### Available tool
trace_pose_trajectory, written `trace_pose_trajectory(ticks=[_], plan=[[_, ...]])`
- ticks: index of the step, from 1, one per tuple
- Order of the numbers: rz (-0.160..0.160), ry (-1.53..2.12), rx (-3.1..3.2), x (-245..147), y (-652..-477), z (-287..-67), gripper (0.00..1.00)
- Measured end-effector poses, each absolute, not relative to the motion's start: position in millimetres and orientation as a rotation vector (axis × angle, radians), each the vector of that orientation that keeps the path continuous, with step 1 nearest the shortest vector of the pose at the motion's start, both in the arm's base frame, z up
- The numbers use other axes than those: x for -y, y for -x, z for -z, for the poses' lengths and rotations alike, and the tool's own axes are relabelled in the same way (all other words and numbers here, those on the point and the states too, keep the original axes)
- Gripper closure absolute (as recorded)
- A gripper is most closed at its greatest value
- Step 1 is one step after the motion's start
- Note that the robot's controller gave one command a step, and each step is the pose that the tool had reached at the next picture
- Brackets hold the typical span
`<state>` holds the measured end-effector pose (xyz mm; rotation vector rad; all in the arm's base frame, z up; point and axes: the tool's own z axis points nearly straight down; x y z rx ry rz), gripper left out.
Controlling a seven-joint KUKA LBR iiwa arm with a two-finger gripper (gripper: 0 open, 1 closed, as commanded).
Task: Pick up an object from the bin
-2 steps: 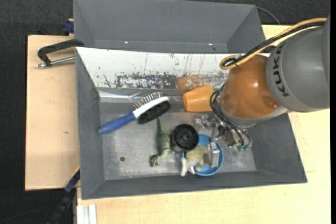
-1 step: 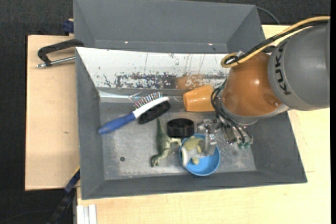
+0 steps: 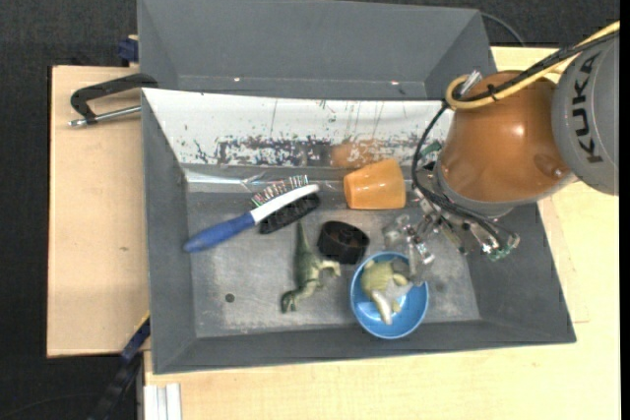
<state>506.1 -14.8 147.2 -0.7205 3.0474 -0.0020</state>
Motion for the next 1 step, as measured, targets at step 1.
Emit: trace_pose_trajectory(ticks=[1], plan=[[0.005, 0.703, -3.045, 16.3, -522.6, -289.5, 1.00]])
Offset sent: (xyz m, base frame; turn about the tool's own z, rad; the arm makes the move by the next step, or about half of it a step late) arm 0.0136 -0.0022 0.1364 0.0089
